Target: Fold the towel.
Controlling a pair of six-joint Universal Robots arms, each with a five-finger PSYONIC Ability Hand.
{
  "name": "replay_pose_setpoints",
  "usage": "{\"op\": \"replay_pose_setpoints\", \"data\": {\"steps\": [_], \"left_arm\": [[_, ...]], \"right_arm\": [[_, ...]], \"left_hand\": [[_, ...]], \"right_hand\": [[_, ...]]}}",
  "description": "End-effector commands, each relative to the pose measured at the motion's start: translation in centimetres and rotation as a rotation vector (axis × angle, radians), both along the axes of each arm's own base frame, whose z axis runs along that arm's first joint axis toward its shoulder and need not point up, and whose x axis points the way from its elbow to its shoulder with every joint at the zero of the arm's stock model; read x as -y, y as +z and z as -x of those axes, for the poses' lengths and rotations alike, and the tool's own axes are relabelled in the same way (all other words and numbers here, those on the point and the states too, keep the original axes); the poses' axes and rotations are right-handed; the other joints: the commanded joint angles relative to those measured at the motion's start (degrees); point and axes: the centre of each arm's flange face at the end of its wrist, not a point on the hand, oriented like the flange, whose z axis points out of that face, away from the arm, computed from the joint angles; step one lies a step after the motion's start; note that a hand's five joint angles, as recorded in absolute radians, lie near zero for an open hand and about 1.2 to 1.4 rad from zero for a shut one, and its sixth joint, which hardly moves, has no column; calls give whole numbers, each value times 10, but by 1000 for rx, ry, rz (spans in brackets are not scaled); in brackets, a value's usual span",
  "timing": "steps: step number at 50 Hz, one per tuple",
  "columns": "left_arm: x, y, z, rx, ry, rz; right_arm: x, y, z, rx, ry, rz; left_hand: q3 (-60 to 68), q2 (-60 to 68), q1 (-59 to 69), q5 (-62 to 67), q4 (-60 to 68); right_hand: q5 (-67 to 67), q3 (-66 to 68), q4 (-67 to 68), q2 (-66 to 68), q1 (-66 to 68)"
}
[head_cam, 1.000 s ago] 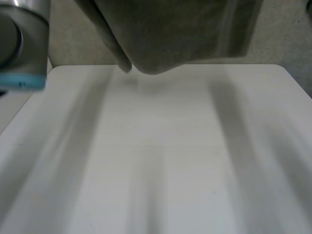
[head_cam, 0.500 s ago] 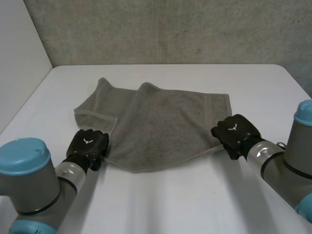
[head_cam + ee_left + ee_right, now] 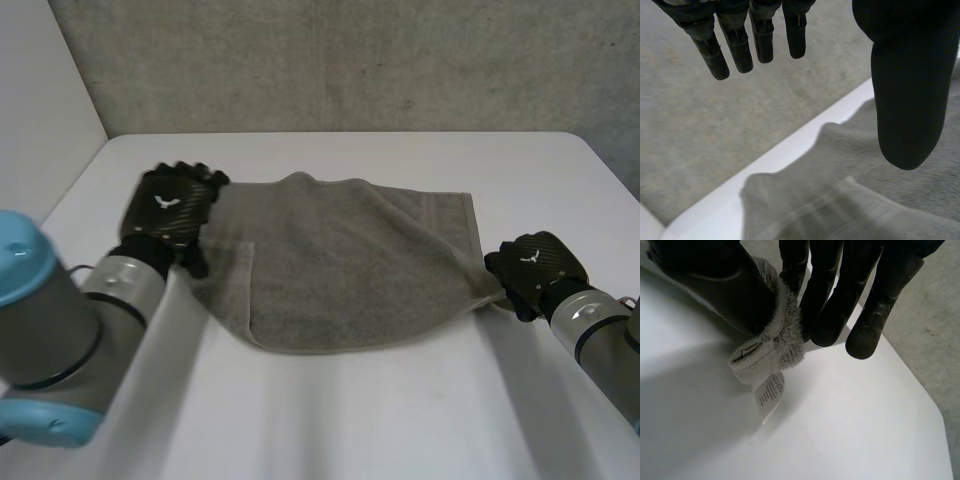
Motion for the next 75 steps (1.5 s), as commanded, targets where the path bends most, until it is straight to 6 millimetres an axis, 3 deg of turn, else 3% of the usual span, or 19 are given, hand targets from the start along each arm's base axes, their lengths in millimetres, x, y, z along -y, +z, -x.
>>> {"op": "replay_pose_setpoints", "data": {"steps": [1,10,21,31,43,69,75], "left_arm": [[22,-31,40,30,-98,-44],[66,-42,73,120,-220,-130],[102,-48,77,427,-328,-56],[102,-56,80,542,-409,-17],[108,-77,68,677,-434,-13],[115,-91,47,768,-435,-68],[116,-87,42,769,-427,-87]], "right_arm": [[-2,-7,-2,-9,9,-22],[-2,-8,-3,-10,12,-11],[-2,-9,-3,-9,13,-9],[-1,-11,-3,-10,15,-9],[-1,-16,-3,-15,15,-23],[-1,-17,-3,-18,14,-23],[-1,-17,-3,-20,13,-24]], "left_hand": [[12,12,12,14,11],[38,39,39,41,38],[40,40,40,42,39],[64,64,64,66,63],[89,89,89,91,88],[119,119,119,121,118],[196,197,196,199,196]], "right_hand": [[27,33,31,37,34],[27,33,31,37,34],[27,33,31,37,34],[27,33,31,37,34],[27,33,31,37,34],[27,33,31,37,34],[27,33,31,37,34]]}}
